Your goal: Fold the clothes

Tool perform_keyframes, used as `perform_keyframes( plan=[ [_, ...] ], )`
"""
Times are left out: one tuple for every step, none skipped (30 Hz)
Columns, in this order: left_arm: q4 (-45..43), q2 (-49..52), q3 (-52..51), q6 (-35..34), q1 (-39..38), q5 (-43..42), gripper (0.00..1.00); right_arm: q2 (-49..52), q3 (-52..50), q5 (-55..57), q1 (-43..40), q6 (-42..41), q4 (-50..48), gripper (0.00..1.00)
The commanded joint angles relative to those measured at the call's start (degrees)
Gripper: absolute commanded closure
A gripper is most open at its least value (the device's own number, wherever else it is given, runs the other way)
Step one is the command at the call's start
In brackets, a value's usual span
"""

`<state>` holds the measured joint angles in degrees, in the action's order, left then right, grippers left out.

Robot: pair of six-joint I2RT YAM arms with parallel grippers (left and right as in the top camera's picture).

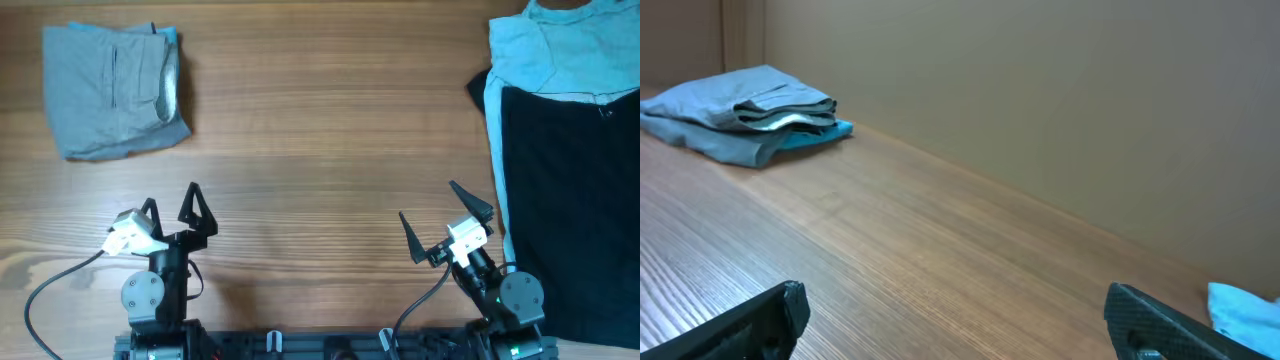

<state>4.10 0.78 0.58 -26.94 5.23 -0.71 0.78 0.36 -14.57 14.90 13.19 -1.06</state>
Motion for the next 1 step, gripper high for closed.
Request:
perform_keyframes(
  plan=[
    [0.22,-0.39,-0.22,-0.52,-0.37,-0.26,0.0,-0.13,-0.07,-0.72,-0.31,0.31,-0.2,0.0]
  ],
)
